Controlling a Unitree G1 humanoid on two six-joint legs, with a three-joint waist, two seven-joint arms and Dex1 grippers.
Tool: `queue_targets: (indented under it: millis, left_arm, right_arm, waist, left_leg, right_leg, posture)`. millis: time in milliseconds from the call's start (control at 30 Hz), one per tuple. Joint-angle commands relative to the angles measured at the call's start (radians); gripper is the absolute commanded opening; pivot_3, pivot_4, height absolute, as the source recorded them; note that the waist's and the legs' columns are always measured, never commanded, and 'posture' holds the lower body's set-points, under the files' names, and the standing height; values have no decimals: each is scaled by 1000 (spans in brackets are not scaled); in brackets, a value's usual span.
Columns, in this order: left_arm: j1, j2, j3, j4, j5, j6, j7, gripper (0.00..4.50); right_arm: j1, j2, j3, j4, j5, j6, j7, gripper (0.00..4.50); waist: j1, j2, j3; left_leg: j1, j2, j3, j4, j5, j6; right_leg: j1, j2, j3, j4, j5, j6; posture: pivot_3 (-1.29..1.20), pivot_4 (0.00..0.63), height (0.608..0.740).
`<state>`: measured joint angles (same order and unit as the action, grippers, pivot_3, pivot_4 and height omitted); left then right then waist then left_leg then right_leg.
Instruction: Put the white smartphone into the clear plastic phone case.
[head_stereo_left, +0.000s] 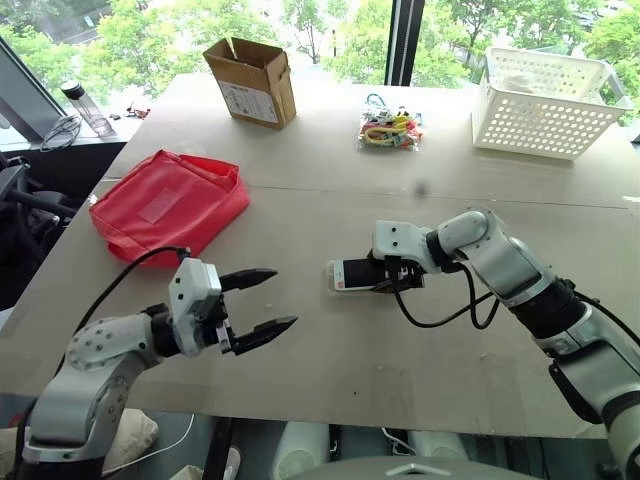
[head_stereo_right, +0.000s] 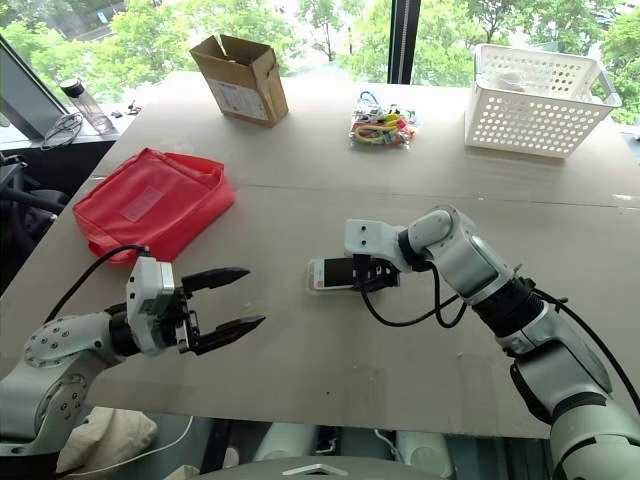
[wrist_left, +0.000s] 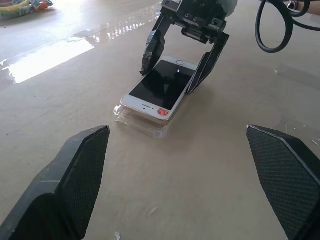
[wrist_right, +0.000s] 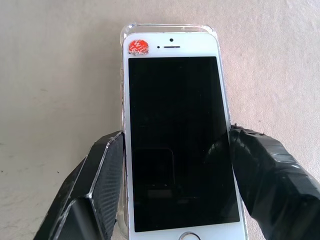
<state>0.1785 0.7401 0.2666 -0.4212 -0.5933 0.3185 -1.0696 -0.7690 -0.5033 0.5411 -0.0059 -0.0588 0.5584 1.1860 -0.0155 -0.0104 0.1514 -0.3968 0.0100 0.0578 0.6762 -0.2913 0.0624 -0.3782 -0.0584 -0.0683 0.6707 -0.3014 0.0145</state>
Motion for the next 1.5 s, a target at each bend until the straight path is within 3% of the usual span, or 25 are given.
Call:
queue_targets:
  millis: [33,100,300,400,567,667,867,1000,1167,1367,1500]
  left_arm:
    - [11,10,36,-9,-13,-21,-10,4468]
    - [17,11,41,-4,-12,-23,-12,4468]
    - [35,11,55,4,-11,-28,-17,4468]
    - [40,12,62,10,-10,-29,-24,4468]
    - [40,18,73,16,-13,-26,-31,4468]
    - [41,25,84,15,-17,-22,-34,4468]
    - [60,30,102,3,-19,-19,-36,4468]
    - [64,26,100,2,-16,-19,-35,4468]
    - [44,18,71,7,-6,-15,-21,4468]
    - [-2,1,10,38,39,-21,12,4468]
    - [-40,9,-43,44,92,29,77,4468]
  right_arm:
    - [1,13,-10,-39,1,0,-20,3763]
    - [4,18,-27,-46,3,-2,-43,4443]
    - [19,-2,-146,-154,94,87,-70,4443]
    - [41,-4,-196,-227,183,173,-54,3604]
    - [75,66,-164,-191,212,159,-109,1204]
    - [93,112,-100,-76,162,89,-148,35]
    - [113,130,70,205,16,-19,-173,35]
    - [117,131,65,229,19,-31,-164,35]
    - [135,146,-99,99,174,72,-157,35]
    - [137,123,-263,-134,321,223,-188,35]
    - [166,72,-312,-259,333,277,-246,35]
  waist:
    - [0,0,0]
    - [0,0,0]
    - [1,0,0]
    - [1,0,0]
    - [-5,0,0]
    - [-5,0,0]
    - [-6,0,-2]
    - [-10,2,-5]
    - [-1,3,-8]
    - [-1,6,-6]
    - [-1,6,-6]
  left_leg:
    - [0,0,0,0,0,0]
    - [0,0,0,0,0,0]
    - [0,0,0,0,0,0]
    - [0,0,0,0,0,0]
    - [0,0,-1,-1,0,0]
    - [1,0,0,-2,0,0]
    - [2,-1,0,-2,0,0]
    - [20,-1,0,-6,0,-1]
    - [21,-1,0,-7,-1,-1]
    - [11,-1,0,-8,0,-1]
    - [0,-1,0,-8,0,-1]
  right_leg:
    - [0,0,0,0,0,0]
    - [0,0,0,0,0,0]
    - [0,0,0,0,0,0]
    - [0,0,0,0,0,0]
    - [0,0,0,0,0,0]
    - [0,0,0,0,0,0]
    - [1,0,0,-1,0,0]
    - [17,-1,0,-3,0,-1]
    - [18,-3,-1,-3,1,-2]
    - [10,-4,-2,-7,1,-2]
    - [-1,-2,-2,-7,1,-2]
  posture:
    - [0,150,740]
    - [0,150,740]
    - [0,150,740]
    - [0,150,740]
    - [0,150,740]
    - [0,150,740]
    - [0,150,740]
    - [0,150,740]
    - [0,150,740]
    - [0,150,740]
    - [0,150,740]
